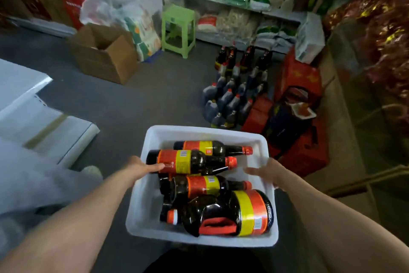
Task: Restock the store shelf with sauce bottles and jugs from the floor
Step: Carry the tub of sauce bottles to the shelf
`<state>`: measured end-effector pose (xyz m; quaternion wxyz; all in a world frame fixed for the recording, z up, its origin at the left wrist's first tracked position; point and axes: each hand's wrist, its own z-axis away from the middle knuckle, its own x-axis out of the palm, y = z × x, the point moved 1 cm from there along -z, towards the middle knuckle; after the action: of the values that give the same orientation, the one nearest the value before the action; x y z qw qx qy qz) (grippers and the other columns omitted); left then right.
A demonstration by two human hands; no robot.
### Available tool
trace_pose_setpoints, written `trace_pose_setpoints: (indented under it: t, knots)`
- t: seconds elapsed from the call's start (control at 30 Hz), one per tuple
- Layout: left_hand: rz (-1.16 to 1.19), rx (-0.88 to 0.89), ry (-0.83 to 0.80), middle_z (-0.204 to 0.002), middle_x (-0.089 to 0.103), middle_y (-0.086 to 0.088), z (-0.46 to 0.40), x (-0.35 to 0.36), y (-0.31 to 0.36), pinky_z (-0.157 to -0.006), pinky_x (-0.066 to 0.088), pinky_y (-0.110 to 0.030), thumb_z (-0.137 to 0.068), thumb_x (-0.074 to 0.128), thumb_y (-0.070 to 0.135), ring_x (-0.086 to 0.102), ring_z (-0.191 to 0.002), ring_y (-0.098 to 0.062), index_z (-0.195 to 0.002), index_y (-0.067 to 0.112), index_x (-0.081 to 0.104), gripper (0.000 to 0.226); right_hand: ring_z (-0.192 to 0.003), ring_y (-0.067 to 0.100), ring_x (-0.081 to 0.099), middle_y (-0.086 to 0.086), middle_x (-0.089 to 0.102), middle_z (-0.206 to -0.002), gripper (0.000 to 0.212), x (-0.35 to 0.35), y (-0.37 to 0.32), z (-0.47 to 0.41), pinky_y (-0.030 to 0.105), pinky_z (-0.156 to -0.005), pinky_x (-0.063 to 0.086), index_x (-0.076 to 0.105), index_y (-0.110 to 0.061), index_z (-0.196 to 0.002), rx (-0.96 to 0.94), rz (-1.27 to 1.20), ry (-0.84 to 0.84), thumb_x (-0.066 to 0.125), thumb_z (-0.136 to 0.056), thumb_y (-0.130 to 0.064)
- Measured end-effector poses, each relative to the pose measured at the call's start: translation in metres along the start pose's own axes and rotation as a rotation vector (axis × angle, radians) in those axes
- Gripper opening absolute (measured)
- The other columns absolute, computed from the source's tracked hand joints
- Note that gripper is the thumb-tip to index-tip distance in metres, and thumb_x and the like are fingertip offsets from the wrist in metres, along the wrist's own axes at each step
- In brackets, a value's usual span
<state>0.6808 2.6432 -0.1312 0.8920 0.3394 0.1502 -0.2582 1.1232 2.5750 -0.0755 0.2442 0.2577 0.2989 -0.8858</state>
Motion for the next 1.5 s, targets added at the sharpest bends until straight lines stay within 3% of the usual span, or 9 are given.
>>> trace_pose_setpoints:
  t: [0.17, 0.33, 0.47, 0.6, 0.73, 0.9, 1.13, 1.27, 1.5]
  knots:
    - [0.072, -0.007, 0.029, -0.123, 0.066, -0.013, -0.095, -0.044, 0.105, -0.090, 0.054, -0.045, -0.027, 0.095, 0.067, 0.066, -0.108, -0.033, -0.126, 0.008, 0.056, 0.121, -0.114, 0.035, 0.063, 0.018, 0.056, -0.138, 0.138, -0.052, -0.101, -0.097, 0.036, -0.064, 0.057, 0.037, -0.005, -0.148, 0.001, 0.005, -0.022, 0.084, -0.043, -0.081]
    - [0.077, -0.030, 0.101, -0.118, 0.063, -0.018, -0.150, -0.075, 0.219, -0.083, 0.051, -0.040, -0.061, 0.092, 0.046, 0.061, -0.110, -0.035, -0.121, -0.001, 0.058, 0.084, -0.114, 0.031, 0.064, 0.010, 0.062, -0.133, 0.151, -0.099, -0.190, -0.240, 0.043, -0.073, 0.061, 0.049, -0.012, -0.142, -0.040, 0.014, -0.079, 0.081, -0.016, -0.088]
    - [0.044, -0.059, 0.153, -0.101, 0.071, -0.006, -0.225, -0.115, 0.279, -0.080, 0.058, -0.039, -0.025, 0.085, 0.080, 0.068, -0.091, -0.026, -0.102, 0.013, 0.068, 0.103, -0.117, 0.029, 0.063, 0.008, 0.061, -0.137, 0.151, -0.138, -0.276, -0.324, 0.047, -0.085, 0.060, 0.046, -0.015, -0.144, -0.104, 0.021, -0.119, 0.083, -0.017, -0.087]
    - [0.062, -0.062, 0.166, -0.098, 0.071, -0.003, -0.283, -0.158, 0.351, -0.072, 0.056, -0.034, -0.032, 0.085, 0.077, 0.067, -0.087, -0.024, -0.098, 0.018, 0.068, 0.090, -0.117, 0.029, 0.063, 0.008, 0.062, -0.134, 0.144, -0.174, -0.366, -0.400, 0.048, -0.095, 0.056, 0.050, -0.012, -0.141, -0.086, 0.052, -0.100, 0.085, -0.022, -0.086]
    - [0.147, -0.085, 0.130, -0.114, 0.066, -0.005, -0.380, -0.206, 0.410, -0.085, 0.054, -0.039, -0.024, 0.087, 0.073, 0.064, -0.104, -0.028, -0.114, 0.011, 0.059, 0.113, -0.104, 0.025, 0.067, 0.004, 0.070, -0.115, 0.081, -0.200, -0.470, -0.450, 0.049, -0.095, 0.056, 0.067, -0.024, -0.110, -0.125, -0.004, -0.125, 0.091, -0.048, -0.069]
    - [0.129, -0.009, 0.065, -0.114, 0.063, -0.010, -0.496, -0.273, 0.502, -0.093, 0.053, -0.042, -0.049, 0.094, 0.055, 0.061, -0.104, -0.027, -0.113, 0.009, 0.058, 0.087, -0.114, 0.028, 0.063, 0.004, 0.062, -0.132, 0.135, -0.209, -0.545, -0.561, 0.050, -0.093, 0.057, 0.053, -0.020, -0.138, -0.025, -0.057, -0.076, 0.086, -0.023, -0.084]
    - [-0.008, 0.031, 0.029, -0.099, 0.072, -0.004, -0.619, -0.380, 0.628, -0.087, 0.057, -0.042, -0.035, 0.090, 0.068, 0.068, -0.093, -0.025, -0.102, 0.020, 0.071, 0.085, -0.111, 0.032, 0.064, 0.013, 0.065, -0.124, 0.101, -0.234, -0.698, -0.636, 0.048, -0.096, 0.055, 0.054, -0.010, -0.132, 0.002, -0.103, -0.024, 0.091, -0.055, -0.065]
    - [0.042, 0.040, 0.029, -0.090, 0.070, -0.002, -0.688, -0.429, 0.694, -0.084, 0.056, -0.041, -0.060, 0.095, 0.038, 0.068, -0.089, -0.025, -0.084, 0.024, 0.068, 0.039, -0.108, 0.028, 0.066, 0.009, 0.066, -0.123, 0.131, -0.248, -0.771, -0.717, 0.048, -0.093, 0.057, 0.056, -0.013, -0.133, -0.020, -0.118, -0.046, 0.086, -0.026, -0.082]
    - [0.063, 0.005, 0.085, -0.103, 0.071, -0.013, -0.817, -0.496, 0.776, -0.085, 0.057, -0.047, -0.053, 0.097, 0.045, 0.068, -0.095, -0.030, -0.099, 0.012, 0.072, 0.062, -0.094, 0.021, 0.071, 0.004, 0.075, -0.103, 0.069, -0.283, -0.919, -0.842, 0.045, -0.092, 0.058, 0.071, -0.021, -0.105, -0.090, -0.069, -0.135, 0.090, -0.054, -0.063]
